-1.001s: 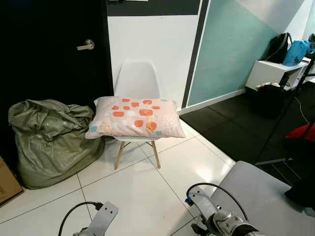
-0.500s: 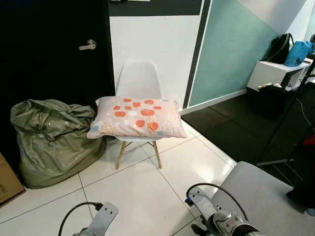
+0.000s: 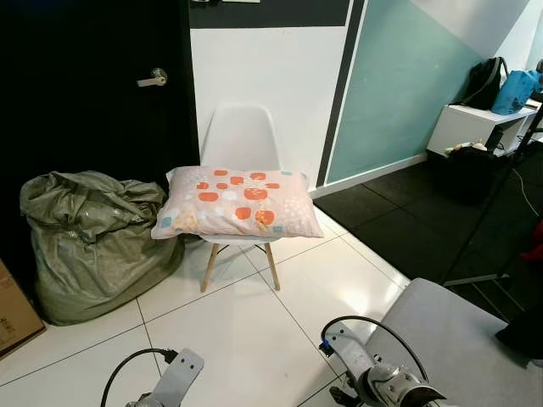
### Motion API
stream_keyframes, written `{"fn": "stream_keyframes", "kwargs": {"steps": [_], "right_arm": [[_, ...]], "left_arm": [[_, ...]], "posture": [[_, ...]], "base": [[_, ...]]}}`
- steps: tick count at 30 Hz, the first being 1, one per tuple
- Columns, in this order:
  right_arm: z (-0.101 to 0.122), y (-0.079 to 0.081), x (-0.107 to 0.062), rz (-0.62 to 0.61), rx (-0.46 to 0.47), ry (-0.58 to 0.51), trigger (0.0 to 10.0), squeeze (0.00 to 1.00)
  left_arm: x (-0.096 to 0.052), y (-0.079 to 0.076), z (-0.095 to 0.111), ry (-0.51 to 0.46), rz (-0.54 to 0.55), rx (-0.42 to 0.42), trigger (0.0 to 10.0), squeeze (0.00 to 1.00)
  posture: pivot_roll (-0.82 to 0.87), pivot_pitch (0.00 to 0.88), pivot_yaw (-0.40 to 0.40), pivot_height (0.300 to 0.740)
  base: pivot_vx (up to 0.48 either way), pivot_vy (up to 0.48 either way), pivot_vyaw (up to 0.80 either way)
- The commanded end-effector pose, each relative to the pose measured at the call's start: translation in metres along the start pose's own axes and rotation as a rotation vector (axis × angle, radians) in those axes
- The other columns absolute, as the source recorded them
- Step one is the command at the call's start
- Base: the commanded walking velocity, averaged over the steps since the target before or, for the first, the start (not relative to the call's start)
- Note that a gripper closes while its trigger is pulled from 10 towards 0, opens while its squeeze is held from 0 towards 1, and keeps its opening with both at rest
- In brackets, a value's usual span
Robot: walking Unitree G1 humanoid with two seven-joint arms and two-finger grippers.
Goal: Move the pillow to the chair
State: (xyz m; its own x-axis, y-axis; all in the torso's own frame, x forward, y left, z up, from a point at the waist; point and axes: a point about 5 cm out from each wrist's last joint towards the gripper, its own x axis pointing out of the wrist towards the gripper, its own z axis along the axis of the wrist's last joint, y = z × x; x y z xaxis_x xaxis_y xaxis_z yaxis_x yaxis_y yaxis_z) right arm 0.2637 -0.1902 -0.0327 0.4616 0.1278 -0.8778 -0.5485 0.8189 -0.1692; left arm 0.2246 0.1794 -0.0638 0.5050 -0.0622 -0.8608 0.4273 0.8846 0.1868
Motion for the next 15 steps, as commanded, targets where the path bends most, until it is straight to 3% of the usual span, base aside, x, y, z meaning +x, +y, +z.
{"fn": "stream_keyframes", "kwargs": {"steps": [1,15], "right_arm": [[-0.0022,-0.0018,-0.0006,-0.002,0.005,0.009,10.0,0.0],[-0.0016,-0.0015,-0.0006,0.003,0.006,0.01,10.0,0.0]], "left_arm": [[-0.0003,0.0003,-0.0025,0.004,-0.004,0.016,10.0,0.0],[-0.0004,0.0013,-0.0026,0.005,-0.002,0.018,10.0,0.0]], "posture": [[-0.13,0.0,-0.058,0.74],[-0.12,0.0,-0.061,0.74]], "base": [[0.0,0.0,0.0],[0.0,0.0,0.0]]}}
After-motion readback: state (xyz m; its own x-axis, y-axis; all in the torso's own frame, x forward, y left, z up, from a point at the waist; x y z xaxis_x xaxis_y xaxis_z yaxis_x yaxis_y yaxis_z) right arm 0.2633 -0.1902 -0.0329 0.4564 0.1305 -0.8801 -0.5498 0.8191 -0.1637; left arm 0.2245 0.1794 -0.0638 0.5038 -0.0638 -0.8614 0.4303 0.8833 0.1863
